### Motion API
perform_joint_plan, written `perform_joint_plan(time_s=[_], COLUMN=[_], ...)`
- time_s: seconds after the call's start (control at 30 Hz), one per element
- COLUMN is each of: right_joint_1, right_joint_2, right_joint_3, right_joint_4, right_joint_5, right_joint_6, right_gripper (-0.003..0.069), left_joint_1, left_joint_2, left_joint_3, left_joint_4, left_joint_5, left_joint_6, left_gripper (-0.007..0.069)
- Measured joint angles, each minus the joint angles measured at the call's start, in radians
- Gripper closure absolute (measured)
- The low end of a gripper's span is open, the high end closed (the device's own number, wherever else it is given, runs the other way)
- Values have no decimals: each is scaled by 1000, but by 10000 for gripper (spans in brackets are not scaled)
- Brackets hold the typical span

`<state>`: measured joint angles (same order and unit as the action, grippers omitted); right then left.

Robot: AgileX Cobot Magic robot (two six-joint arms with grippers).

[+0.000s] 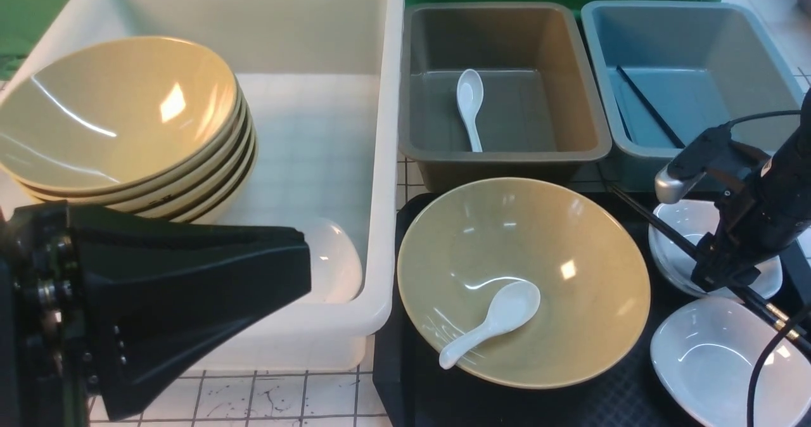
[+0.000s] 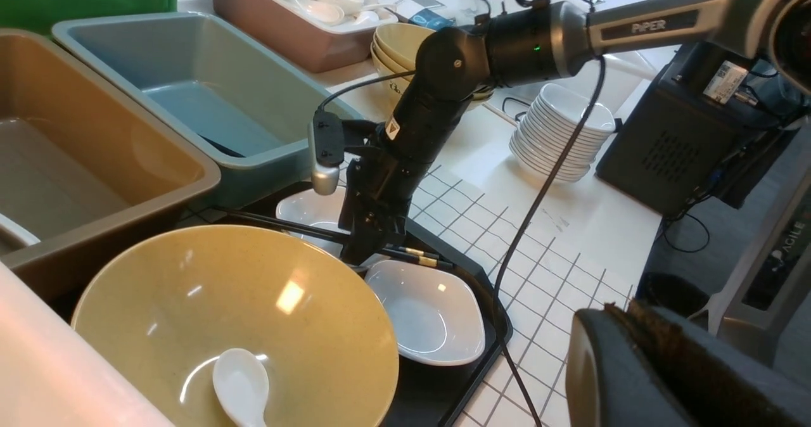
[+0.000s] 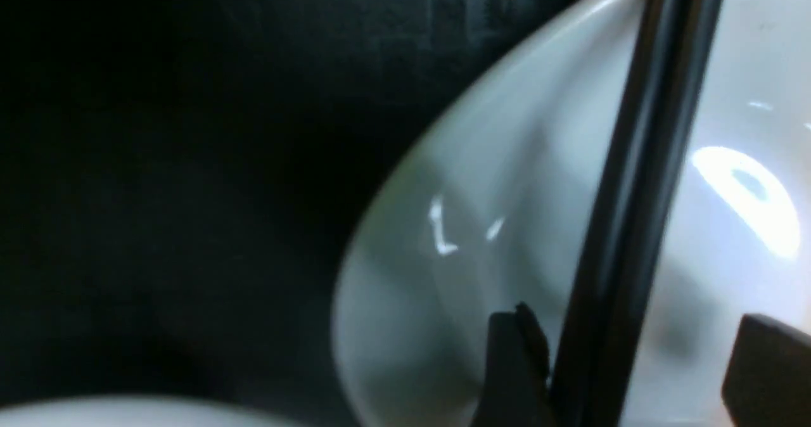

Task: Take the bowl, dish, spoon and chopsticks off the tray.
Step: Use the right arm to grab the chopsticks, then use the right arm to put the chopsticks into the small storage box on the right

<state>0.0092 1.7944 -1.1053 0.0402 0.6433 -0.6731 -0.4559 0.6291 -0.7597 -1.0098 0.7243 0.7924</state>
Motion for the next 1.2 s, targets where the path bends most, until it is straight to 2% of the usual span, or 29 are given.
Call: perform_joint_plan(time_s=[0.07, 0.3, 0.33, 0.63, 0.9, 1.03, 1.2], right_joint_1=[0, 0, 0, 0, 18, 73, 83], right_joint_2=[4, 6, 6, -115, -335, -421, -371], right_joint_3=[0, 0, 0, 0, 0, -9, -145], right_joint_4=[0, 0, 0, -2, -7, 38, 72], right_joint_5=[-2, 36, 42, 167, 426, 416, 352], right_joint_6=[-4, -83, -90, -47, 17, 35, 136], right_gripper=[257, 551, 560, 559, 559, 559, 559], left_joint_1=[0, 0, 0, 0, 0, 0, 0], left_joint_2=[0, 0, 0, 0, 0, 1, 11], left_joint_3=[0, 0, 0, 0, 0, 0, 0], left_joint_4=[0, 0, 0, 0, -2, -22, -134], left_joint_5=[0, -1, -1, -4, -25, -44, -157], left_joint_6=[0, 0, 0, 0, 0, 17, 132], left_gripper=[626, 626, 626, 626, 626, 626, 626])
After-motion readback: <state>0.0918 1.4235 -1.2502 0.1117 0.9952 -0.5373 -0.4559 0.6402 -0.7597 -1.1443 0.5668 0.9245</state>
